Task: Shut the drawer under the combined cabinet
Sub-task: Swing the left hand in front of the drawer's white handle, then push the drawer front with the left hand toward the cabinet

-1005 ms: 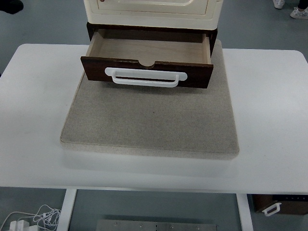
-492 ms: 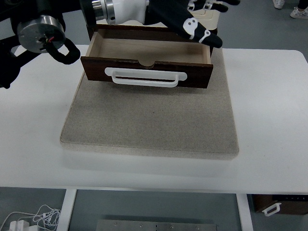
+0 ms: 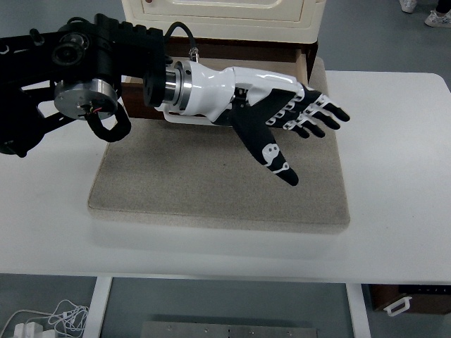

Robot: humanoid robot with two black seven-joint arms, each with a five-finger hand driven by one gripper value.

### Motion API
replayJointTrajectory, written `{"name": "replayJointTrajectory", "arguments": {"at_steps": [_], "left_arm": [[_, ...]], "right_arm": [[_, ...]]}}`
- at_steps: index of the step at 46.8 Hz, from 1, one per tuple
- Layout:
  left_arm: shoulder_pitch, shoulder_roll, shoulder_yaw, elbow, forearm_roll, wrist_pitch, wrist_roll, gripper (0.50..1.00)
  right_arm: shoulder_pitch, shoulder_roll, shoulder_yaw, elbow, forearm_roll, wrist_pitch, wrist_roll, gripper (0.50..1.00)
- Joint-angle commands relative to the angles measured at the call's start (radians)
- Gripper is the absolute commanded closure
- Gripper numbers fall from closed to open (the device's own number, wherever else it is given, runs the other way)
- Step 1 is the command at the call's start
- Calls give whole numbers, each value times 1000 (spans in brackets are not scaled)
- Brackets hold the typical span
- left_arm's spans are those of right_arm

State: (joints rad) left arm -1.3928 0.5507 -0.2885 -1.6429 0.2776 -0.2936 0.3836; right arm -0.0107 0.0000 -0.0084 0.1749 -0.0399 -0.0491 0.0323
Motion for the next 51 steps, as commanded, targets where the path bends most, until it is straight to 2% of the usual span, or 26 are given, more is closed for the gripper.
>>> {"name": "replayJointTrajectory", "arguments": {"at_steps": [1,6,12,18,37,51], "left_arm": [[0,5,26,0,3,-39,49,504],[-3,3,58,1,23,-41,87,504],[-8,2,88,6,71,-53,101,504],[-25,0,123,29,80,-59,152,504],[-61,3,170,112,83,-116,185,504],[-94,8,227,143,83,-118,205,504]], "right_arm": [[0,0,-1,0,0,0,0,548],[0,0,-1,0,0,0,0,548],[0,0,1,0,0,0,0,548],[0,0,-1,0,0,0,0,548],[0,0,-1,0,0,0,0,548],[0,0,-1,0,0,0,0,548]]}}
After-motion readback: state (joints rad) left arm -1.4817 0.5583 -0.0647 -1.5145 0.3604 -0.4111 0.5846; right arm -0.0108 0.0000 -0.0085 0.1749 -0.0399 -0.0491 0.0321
